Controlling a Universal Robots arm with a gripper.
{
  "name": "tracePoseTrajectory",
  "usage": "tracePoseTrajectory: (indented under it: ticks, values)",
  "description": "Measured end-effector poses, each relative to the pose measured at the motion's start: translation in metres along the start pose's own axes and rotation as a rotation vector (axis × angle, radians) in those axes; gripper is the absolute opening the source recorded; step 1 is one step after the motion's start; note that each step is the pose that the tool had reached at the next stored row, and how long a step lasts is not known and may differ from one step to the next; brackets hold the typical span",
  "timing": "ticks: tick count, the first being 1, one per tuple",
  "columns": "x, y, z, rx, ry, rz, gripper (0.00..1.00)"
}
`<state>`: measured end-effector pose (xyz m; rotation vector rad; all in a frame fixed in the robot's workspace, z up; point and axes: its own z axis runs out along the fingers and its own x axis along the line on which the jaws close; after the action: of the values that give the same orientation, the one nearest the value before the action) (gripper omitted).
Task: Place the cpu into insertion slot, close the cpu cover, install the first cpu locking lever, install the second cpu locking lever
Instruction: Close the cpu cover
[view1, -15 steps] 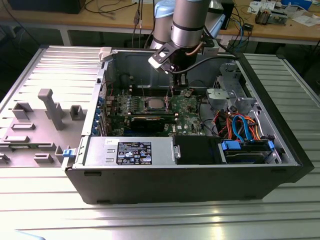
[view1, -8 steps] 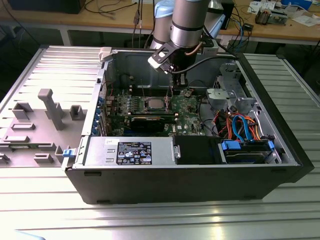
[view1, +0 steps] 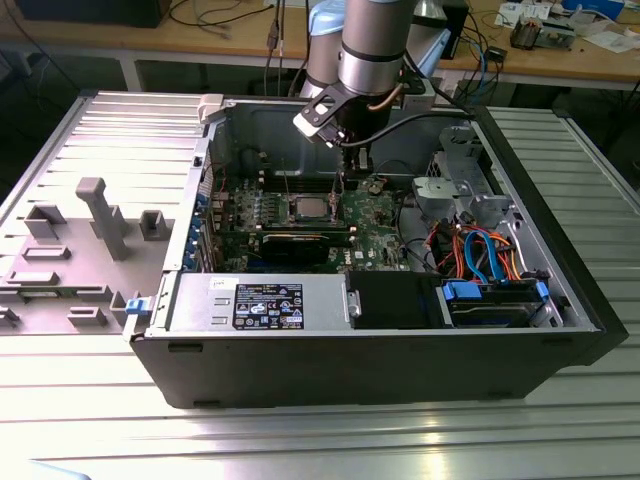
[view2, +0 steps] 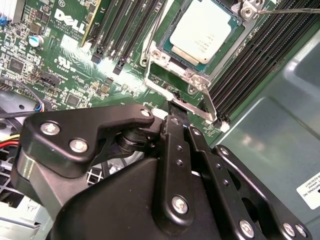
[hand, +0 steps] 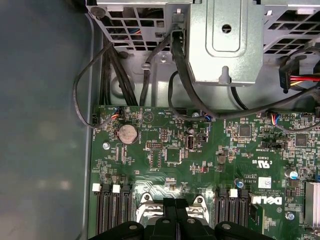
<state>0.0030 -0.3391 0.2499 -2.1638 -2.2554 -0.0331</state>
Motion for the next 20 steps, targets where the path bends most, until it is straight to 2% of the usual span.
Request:
tracePoseTrajectory:
  ticks: [10, 20]
  values:
    - [0.0003, -0.0060, 0.0000, 0.0000, -0.0001, 0.000, 0.11]
    - [0.0003, -0.0070, 0.0001, 0.0001, -0.0001, 0.000, 0.11]
